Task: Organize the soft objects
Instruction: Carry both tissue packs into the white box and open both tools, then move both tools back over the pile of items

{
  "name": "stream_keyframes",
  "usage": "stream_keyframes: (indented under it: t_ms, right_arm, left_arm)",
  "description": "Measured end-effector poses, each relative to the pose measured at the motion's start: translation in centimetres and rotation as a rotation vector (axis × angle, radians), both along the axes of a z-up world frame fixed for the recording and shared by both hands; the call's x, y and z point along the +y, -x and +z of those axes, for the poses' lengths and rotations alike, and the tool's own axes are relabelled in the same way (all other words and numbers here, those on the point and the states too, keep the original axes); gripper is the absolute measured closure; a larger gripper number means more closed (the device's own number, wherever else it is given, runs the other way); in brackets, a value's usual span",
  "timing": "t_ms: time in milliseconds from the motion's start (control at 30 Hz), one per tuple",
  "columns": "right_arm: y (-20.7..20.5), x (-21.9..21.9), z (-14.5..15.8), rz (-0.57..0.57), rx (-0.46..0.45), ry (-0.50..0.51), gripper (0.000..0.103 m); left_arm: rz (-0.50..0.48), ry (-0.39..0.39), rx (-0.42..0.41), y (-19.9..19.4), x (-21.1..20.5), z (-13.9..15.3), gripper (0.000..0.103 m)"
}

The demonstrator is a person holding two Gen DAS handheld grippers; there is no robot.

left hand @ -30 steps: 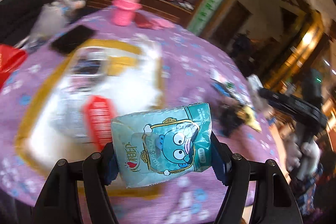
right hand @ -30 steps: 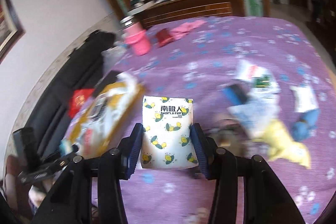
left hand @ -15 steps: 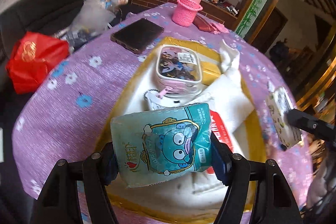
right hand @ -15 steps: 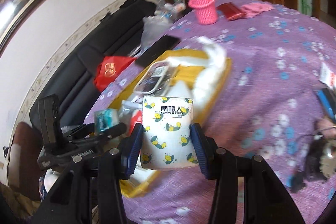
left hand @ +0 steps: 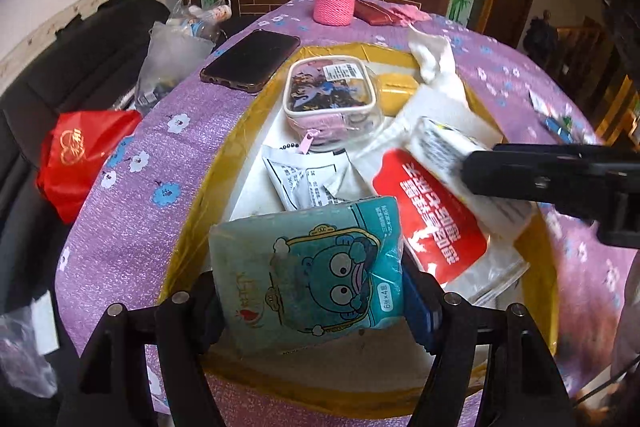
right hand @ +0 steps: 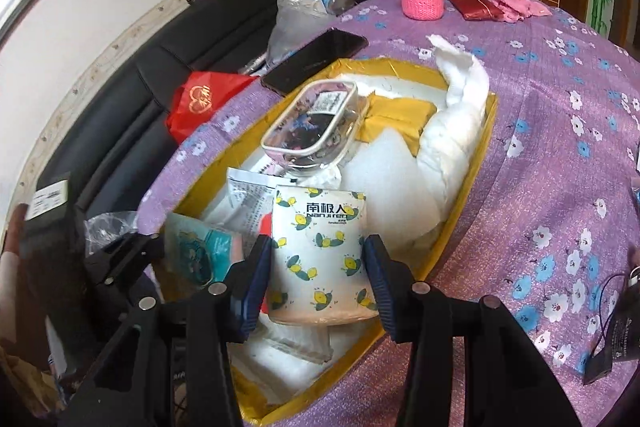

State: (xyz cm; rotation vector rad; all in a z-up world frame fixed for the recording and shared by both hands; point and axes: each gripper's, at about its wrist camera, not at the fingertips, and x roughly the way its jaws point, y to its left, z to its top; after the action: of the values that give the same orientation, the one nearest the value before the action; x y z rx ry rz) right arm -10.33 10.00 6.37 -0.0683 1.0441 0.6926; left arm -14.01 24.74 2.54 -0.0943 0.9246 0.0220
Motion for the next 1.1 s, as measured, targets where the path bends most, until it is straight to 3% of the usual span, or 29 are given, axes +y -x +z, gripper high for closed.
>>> stream_keyframes:
  t_ms: [133, 233, 367, 500, 667, 867, 1100]
  right_arm:
    - [0.0, 0.8, -0.6, -0.007, -0.063, 0.077, 0.056]
    - [0.1, 0.9, -0.7, -0.006, -0.081, 0.095, 0.050]
    - [1.0, -0.3, 0.6, -0.006, -0.092, 0.021, 0.043]
    - [2.9, -2.9, 2.8, -0.025, -0.180, -0.055, 0.034]
    - [5.3, -8.5, 4.7, -0.074, -0.269, -0.102, 0.027]
    - [6.1, -19.3, 5.4, -0.250, -0.305, -0.123, 0.027]
    - [4.8, -32.9, 5.1, -0.532, -0.303, -0.131, 0.025]
  left_arm:
    - [-0.009, -0.041, -0.003, 0.2, -0.6, -0.3, 0.025]
    - [-0.005, -0.016, 0.000, 0.5, -0.3, 0.1, 0.025]
    - [0.020, -0.002, -0.019, 1.6, 0.2, 1.3, 0.022]
    - [0.062, 0.009, -0.059, 3.2, 0.7, 2.9, 0.022]
    - [0.062, 0.010, -0.124, 4.6, -1.0, 5.5, 0.017]
    - [-0.072, 0.064, -0.192, 4.9, -6.7, 7.6, 0.013]
    - [-0.262, 0.068, -0.122, 2.6, -15.3, 7.3, 0.013]
